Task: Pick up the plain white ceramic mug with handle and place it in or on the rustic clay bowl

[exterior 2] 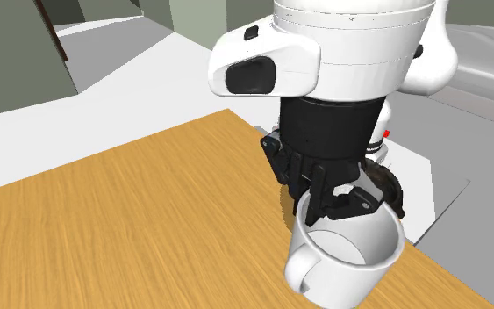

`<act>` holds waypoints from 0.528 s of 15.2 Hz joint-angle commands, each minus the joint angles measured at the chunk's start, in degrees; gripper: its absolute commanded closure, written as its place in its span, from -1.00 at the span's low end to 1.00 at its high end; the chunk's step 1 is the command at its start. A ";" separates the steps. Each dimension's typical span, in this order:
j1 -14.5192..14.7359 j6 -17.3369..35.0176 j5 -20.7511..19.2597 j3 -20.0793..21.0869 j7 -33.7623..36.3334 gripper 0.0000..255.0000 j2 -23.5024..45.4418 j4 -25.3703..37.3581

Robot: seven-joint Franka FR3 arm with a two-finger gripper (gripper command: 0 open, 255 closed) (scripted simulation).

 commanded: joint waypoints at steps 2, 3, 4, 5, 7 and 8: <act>-0.08 -2.50 -0.01 -0.21 -0.12 1.00 -0.70 1.80; -0.08 -3.29 -0.01 -0.26 -0.13 1.00 -0.90 2.39; -0.09 -4.08 -0.01 -0.30 -0.13 1.00 -1.08 3.00; -0.10 -4.87 -0.02 -0.34 -0.13 1.00 -1.25 3.62; -0.12 -6.44 -0.03 -0.43 -0.12 1.00 -1.56 4.89; -0.14 -7.22 -0.04 -0.47 -0.12 1.00 -1.69 5.54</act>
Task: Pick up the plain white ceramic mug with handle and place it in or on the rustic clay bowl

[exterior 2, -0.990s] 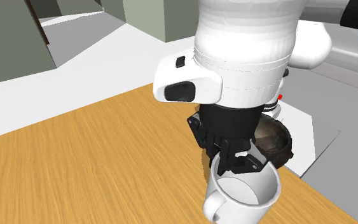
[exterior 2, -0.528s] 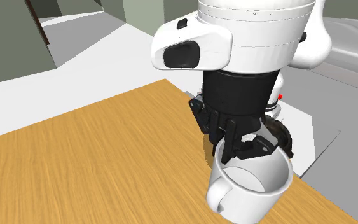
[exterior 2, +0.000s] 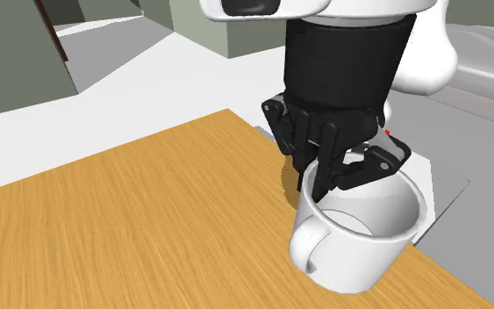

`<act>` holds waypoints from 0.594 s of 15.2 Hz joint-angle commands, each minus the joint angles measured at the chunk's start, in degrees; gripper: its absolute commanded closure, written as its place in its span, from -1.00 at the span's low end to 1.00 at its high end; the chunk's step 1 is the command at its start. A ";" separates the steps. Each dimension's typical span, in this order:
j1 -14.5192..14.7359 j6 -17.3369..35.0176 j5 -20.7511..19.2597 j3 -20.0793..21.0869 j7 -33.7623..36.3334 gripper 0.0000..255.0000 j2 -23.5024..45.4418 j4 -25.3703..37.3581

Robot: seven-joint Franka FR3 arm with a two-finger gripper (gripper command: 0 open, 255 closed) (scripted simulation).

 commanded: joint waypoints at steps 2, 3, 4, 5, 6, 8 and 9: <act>-0.06 -2.29 -0.05 -0.15 -0.02 1.00 -0.28 2.00; -0.07 -3.06 -0.06 -0.18 -0.01 1.00 -0.37 2.68; -0.09 -3.84 -0.07 -0.22 0.00 1.00 -0.45 3.38; -0.09 -4.19 -0.08 -0.24 0.00 1.00 -0.50 3.69; -0.03 -4.59 0.25 -0.53 -0.42 1.00 -2.85 1.75; 0.14 -5.63 0.81 -1.15 -1.23 1.00 -7.59 -1.96; 0.25 -6.26 1.03 -1.49 -1.60 1.00 -9.97 -3.71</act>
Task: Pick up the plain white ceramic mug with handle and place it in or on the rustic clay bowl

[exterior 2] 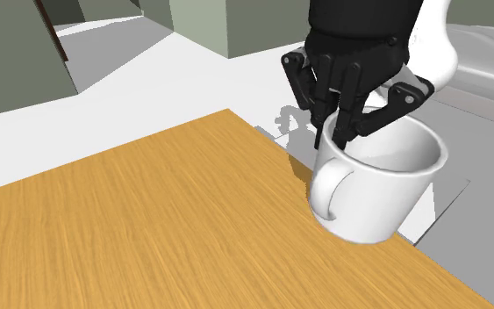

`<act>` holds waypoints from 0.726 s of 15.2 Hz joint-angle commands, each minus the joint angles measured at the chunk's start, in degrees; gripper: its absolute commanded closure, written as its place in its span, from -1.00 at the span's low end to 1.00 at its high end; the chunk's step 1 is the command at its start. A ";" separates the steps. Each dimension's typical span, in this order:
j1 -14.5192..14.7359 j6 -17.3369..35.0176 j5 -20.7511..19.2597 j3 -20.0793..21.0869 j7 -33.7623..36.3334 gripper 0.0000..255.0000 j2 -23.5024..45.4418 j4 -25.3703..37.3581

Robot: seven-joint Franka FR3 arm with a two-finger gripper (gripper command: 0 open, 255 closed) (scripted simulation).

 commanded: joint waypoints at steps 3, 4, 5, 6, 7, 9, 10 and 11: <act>0.47 -2.91 0.67 -1.39 -1.42 1.00 -9.60 -6.69; 0.61 -3.87 0.73 -1.76 -1.73 1.00 -12.02 -8.17; 0.74 -4.92 0.77 -2.13 -2.02 1.00 -14.46 -9.59; 0.87 -6.04 0.76 -2.52 -2.28 1.00 -16.91 -10.93; 1.00 -7.25 0.72 -2.90 -2.54 1.00 -19.36 -12.21; 1.28 -10.40 0.49 -3.83 -3.09 1.00 -25.17 -14.92; 1.32 -9.69 0.54 -3.78 -3.11 1.00 -25.31 -15.76; 1.35 -8.98 0.61 -3.72 -3.13 1.00 -25.43 -16.60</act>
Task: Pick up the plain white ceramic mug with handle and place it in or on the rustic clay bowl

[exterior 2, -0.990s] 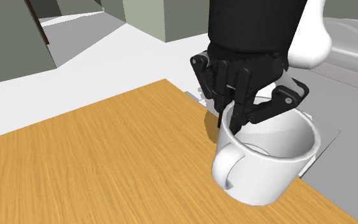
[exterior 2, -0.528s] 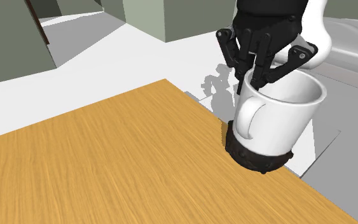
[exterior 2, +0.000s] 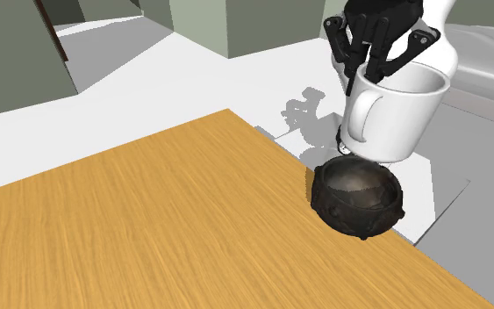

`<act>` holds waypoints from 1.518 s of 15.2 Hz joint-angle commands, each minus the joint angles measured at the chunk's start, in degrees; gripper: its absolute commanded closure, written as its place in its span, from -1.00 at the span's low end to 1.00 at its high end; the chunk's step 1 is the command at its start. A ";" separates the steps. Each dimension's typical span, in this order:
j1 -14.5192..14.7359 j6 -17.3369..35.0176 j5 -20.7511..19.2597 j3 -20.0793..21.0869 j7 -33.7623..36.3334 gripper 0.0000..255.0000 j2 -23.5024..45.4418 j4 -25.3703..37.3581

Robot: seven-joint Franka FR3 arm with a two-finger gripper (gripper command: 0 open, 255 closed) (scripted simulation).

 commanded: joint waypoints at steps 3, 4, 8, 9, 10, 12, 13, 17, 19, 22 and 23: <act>0.17 2.11 0.21 0.07 -0.19 1.00 -1.49 -3.61; 0.21 2.85 0.28 0.14 -0.21 1.00 -1.56 -4.42; 0.33 5.85 0.58 0.43 -0.29 1.00 -1.71 -7.57; 0.37 6.62 0.66 0.51 -0.32 1.00 -1.71 -8.34; 0.40 7.39 0.73 0.59 -0.34 1.00 -1.69 -9.09; 0.48 8.96 0.90 0.74 -0.38 1.00 -1.61 -10.59; 0.51 9.76 0.98 0.83 -0.40 1.00 -1.54 -11.32; 0.61 11.87 1.21 1.05 -0.45 1.00 -1.30 -13.19; 0.61 11.87 1.21 1.05 -0.45 1.00 -1.29 -13.18; 0.61 11.87 1.21 1.05 -0.45 1.00 -1.29 -13.18; 0.61 11.87 1.21 1.05 -0.45 1.00 -1.29 -13.18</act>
